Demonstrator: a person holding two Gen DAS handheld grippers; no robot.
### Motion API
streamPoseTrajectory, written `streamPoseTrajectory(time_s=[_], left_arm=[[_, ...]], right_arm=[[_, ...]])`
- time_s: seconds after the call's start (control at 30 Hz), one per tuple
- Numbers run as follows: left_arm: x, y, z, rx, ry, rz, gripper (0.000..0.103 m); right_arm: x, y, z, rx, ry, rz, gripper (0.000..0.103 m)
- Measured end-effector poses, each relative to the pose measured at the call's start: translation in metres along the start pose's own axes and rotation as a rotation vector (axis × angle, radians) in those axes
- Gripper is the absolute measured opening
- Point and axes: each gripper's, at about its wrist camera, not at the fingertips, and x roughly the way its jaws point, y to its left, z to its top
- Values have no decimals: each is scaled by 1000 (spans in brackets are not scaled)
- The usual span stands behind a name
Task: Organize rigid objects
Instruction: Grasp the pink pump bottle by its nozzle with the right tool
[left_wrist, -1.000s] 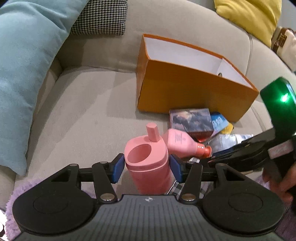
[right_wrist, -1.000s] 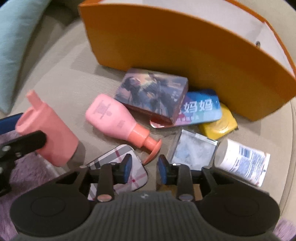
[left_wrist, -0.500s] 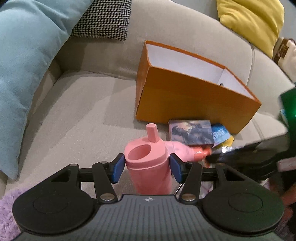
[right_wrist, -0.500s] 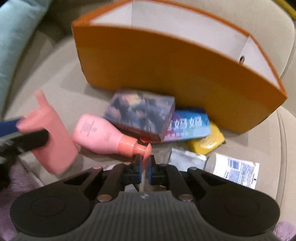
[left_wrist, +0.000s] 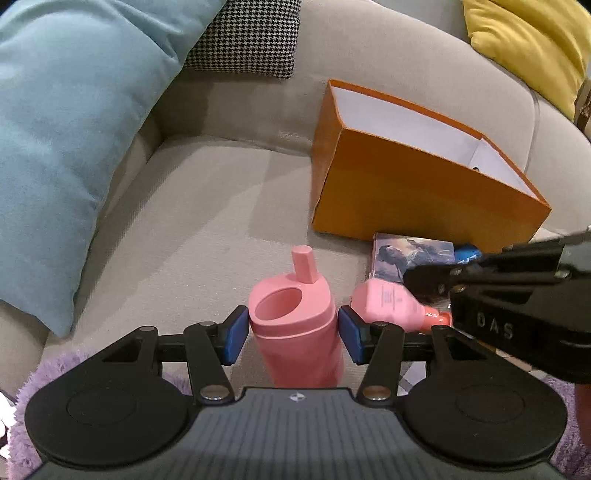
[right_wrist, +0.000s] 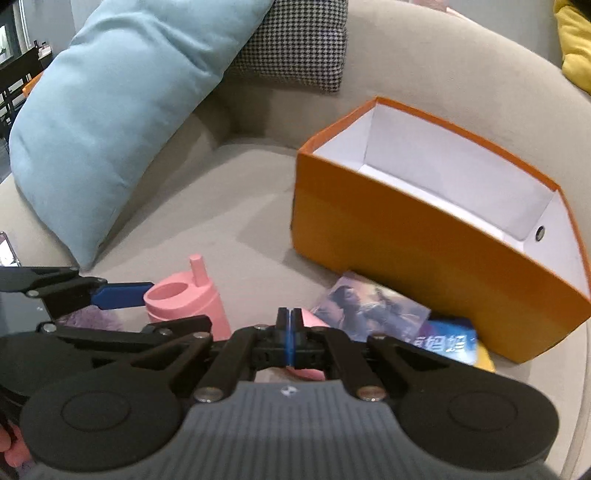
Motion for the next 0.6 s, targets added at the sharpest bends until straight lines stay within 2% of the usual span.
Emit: streamPoseTrajectory(time_s=[0.1, 0.13, 0.2, 0.37, 0.43, 0.53, 0.6], left_arm=[[-3, -1, 1, 11, -24, -31, 60], [-2, -3, 1, 17, -25, -27, 60], [-1, -6, 2, 27, -24, -29, 60], [2, -11, 3, 49, -19, -40, 60], [4, -12, 3, 52, -11, -40, 60], [5, -11, 3, 50, -6, -43, 60], [8, -12, 4, 50, 1, -47, 60]], right_arm=[[5, -17, -9, 132, 52, 4, 10], [6, -25, -16, 193, 72, 9, 20], [8, -38, -26, 298, 102, -13, 28], [17, -51, -38, 385, 140, -90, 28], [20, -51, -37, 370, 150, -100, 29], [27, -47, -33, 238, 176, -158, 37], [35, -47, -36, 175, 223, -166, 37]])
